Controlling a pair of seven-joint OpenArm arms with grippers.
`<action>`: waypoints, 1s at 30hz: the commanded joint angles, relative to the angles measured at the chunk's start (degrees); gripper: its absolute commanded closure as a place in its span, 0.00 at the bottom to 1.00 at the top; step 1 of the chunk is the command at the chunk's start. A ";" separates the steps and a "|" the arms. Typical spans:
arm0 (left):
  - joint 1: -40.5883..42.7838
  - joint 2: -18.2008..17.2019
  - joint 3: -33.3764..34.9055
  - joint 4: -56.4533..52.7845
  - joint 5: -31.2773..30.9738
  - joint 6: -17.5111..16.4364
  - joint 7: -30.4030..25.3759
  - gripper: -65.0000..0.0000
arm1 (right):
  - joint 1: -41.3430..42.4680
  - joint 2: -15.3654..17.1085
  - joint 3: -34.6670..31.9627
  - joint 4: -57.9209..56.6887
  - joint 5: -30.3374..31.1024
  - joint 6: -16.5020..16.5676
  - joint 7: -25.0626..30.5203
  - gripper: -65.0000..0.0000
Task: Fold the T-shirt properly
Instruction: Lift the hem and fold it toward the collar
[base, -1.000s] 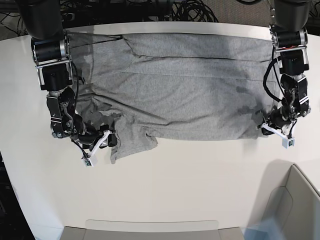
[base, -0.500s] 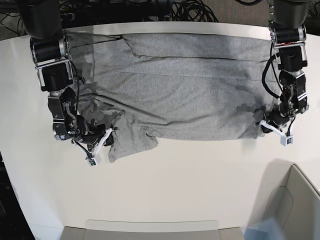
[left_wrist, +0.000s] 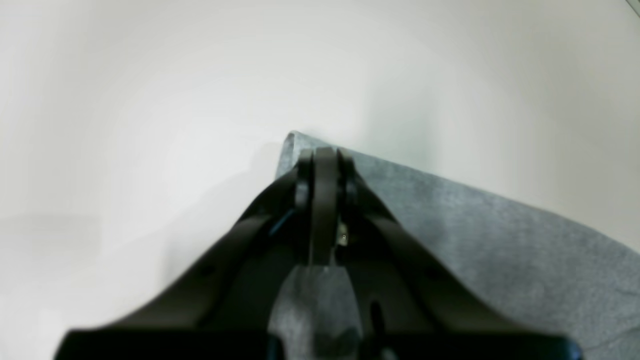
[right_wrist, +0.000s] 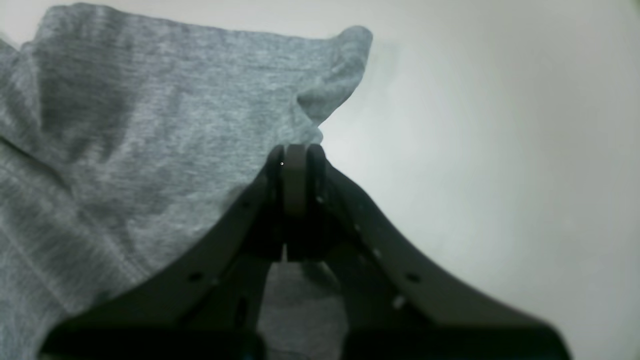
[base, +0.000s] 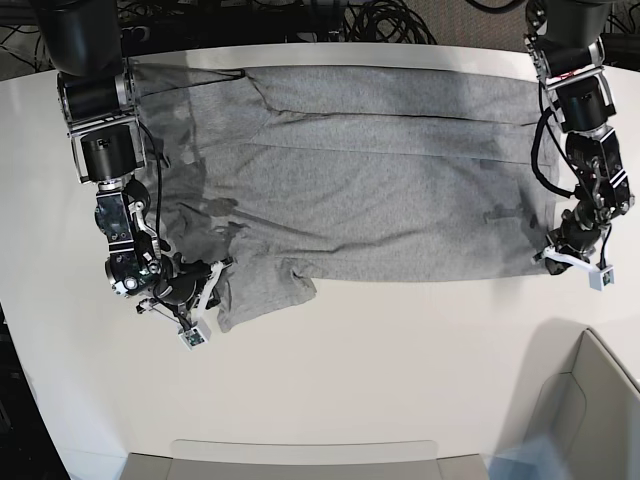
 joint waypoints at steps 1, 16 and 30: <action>-0.69 -1.42 -0.39 2.17 -0.76 -0.45 -1.26 1.00 | 1.22 0.52 0.34 1.83 0.25 -0.18 0.86 1.00; 8.90 -1.15 -4.08 17.20 -0.76 -0.45 4.10 1.00 | -7.65 0.25 9.05 21.97 -0.02 -0.26 -8.99 1.00; 17.25 0.69 -12.70 31.44 -0.85 -0.45 16.23 1.00 | -19.61 0.78 15.90 39.72 -0.02 -0.18 -15.14 1.00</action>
